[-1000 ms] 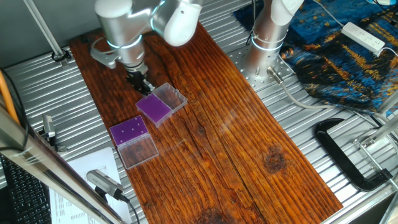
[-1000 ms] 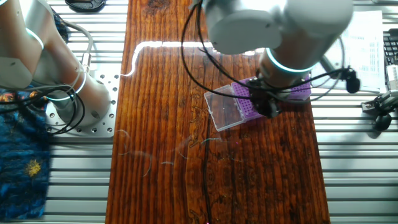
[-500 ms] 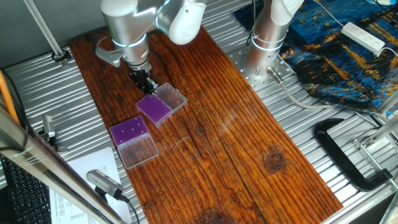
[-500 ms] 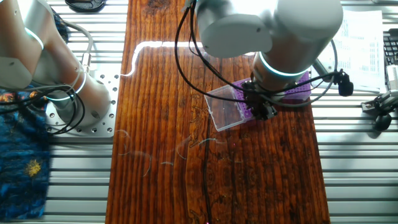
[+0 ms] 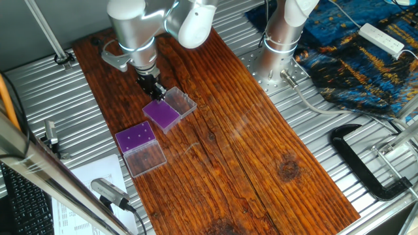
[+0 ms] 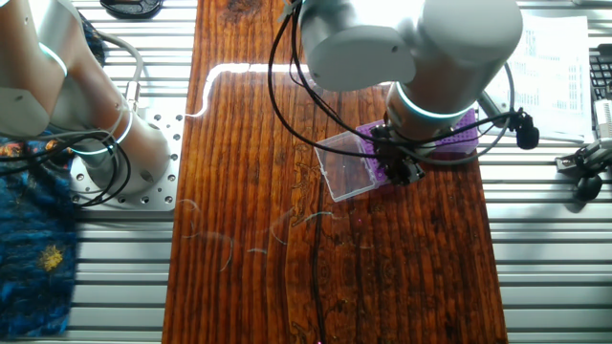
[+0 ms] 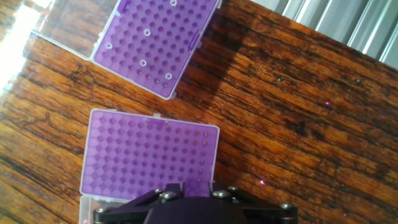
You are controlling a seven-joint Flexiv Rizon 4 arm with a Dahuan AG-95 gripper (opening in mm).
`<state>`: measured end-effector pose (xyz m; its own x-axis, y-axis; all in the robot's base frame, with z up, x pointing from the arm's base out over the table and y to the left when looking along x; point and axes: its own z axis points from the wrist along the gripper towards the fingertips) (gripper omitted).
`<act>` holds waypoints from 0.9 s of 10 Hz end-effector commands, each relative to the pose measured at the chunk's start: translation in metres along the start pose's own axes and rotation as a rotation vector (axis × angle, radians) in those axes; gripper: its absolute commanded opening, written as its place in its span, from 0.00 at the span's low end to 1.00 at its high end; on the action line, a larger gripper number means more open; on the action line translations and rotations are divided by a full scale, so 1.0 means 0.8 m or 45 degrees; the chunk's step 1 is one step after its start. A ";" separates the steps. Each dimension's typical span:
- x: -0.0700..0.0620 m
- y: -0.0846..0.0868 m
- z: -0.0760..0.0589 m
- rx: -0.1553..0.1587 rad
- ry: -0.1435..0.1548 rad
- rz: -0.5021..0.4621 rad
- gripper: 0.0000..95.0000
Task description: Transfer all small pipette tips from one holder to another
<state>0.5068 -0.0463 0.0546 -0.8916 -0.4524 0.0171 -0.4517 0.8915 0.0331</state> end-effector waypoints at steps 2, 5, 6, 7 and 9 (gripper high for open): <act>0.003 -0.001 -0.002 -0.001 0.001 -0.003 0.00; 0.005 -0.002 -0.001 -0.002 0.001 -0.003 0.00; 0.005 -0.002 -0.001 -0.002 0.001 -0.005 0.00; 0.006 -0.002 -0.002 -0.002 0.001 -0.010 0.20; 0.009 -0.003 -0.003 -0.002 0.000 -0.019 0.20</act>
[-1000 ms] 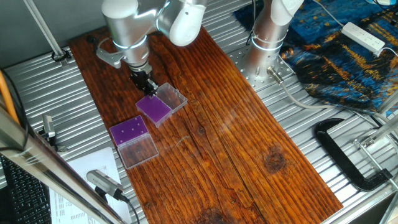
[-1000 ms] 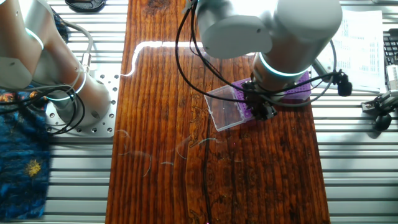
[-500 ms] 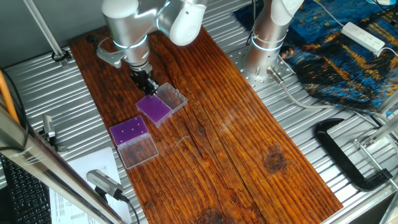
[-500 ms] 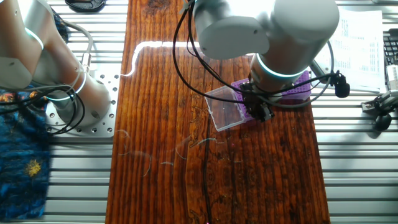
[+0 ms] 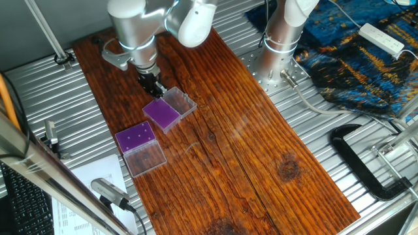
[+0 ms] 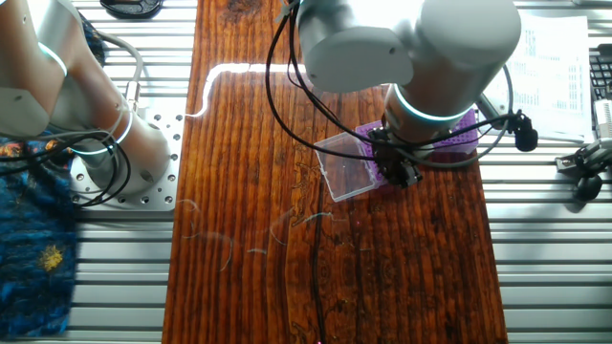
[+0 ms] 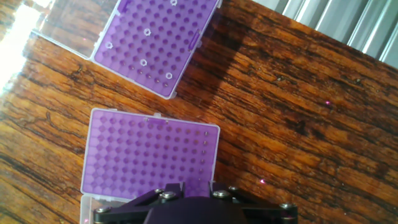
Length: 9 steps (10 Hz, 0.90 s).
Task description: Transfer all small pipette tips from one holder to another
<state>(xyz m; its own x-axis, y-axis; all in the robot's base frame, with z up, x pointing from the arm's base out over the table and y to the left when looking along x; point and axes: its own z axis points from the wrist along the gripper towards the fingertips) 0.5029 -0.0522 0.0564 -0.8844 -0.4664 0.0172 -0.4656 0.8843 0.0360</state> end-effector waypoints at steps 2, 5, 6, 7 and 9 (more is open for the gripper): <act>0.002 0.002 0.002 0.000 -0.002 0.006 0.20; 0.004 0.004 0.006 0.002 -0.003 0.007 0.00; 0.004 0.004 0.006 0.003 -0.003 0.006 0.00; 0.004 0.004 0.006 0.003 -0.004 0.004 0.00; 0.004 0.004 0.006 0.005 -0.009 0.011 0.00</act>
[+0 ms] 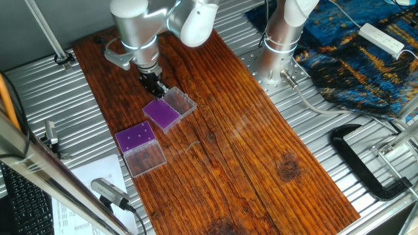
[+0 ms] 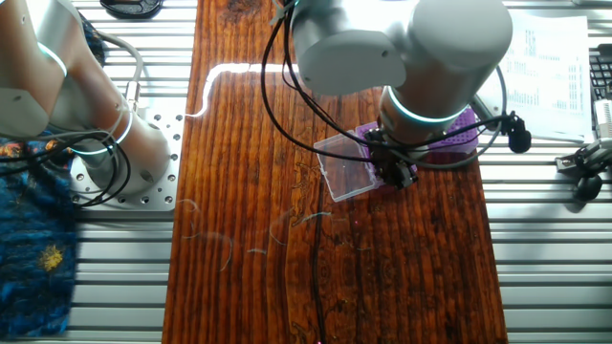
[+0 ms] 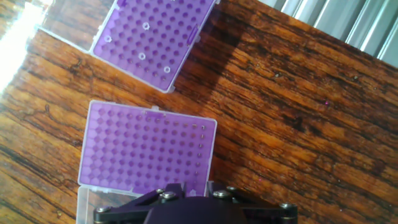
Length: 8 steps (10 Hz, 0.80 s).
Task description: Transfer all small pipette tips from one holder to another
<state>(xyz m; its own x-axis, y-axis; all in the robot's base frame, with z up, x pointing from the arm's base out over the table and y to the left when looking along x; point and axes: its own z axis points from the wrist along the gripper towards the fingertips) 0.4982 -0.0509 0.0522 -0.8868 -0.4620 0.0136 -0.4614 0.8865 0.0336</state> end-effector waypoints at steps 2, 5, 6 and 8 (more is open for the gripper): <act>0.000 -0.001 -0.005 -0.004 -0.007 0.009 0.00; 0.000 -0.005 -0.025 -0.017 -0.008 -0.007 0.00; -0.003 -0.009 -0.035 -0.027 -0.017 -0.019 0.00; -0.017 -0.016 -0.053 -0.039 -0.022 -0.025 0.00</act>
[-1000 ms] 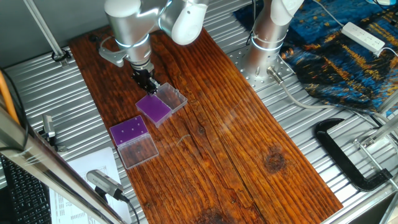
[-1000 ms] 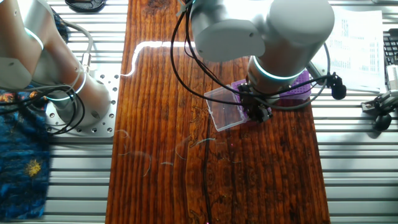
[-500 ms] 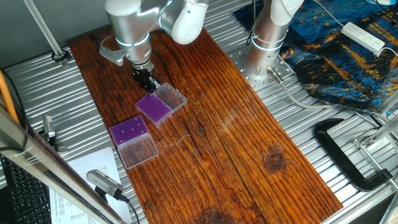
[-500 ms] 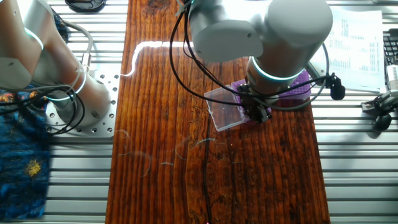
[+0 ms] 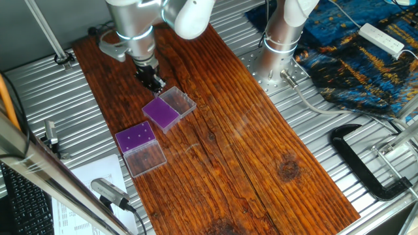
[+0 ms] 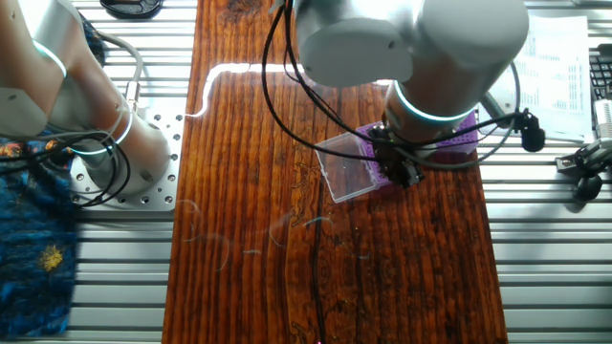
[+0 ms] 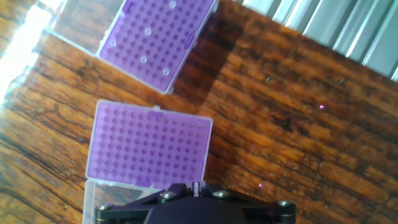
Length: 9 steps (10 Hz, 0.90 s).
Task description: Transfer all small pipette tips from one holder to another
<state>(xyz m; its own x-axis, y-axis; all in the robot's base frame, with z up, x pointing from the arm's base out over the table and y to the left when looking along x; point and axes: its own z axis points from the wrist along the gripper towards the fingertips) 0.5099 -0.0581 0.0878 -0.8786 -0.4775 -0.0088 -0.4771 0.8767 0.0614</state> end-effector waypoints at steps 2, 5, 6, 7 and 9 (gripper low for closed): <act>-0.044 -0.004 -0.020 0.002 0.003 0.010 0.00; -0.119 -0.008 -0.028 0.008 0.009 0.036 0.00; -0.138 -0.009 -0.031 0.011 0.016 0.035 0.00; -0.169 -0.008 -0.036 0.023 0.034 0.024 0.00; -0.202 -0.004 -0.030 0.024 0.032 0.043 0.00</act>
<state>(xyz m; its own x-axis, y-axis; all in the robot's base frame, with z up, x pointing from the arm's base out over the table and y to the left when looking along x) 0.6546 0.0159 0.1118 -0.8928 -0.4499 0.0213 -0.4487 0.8926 0.0448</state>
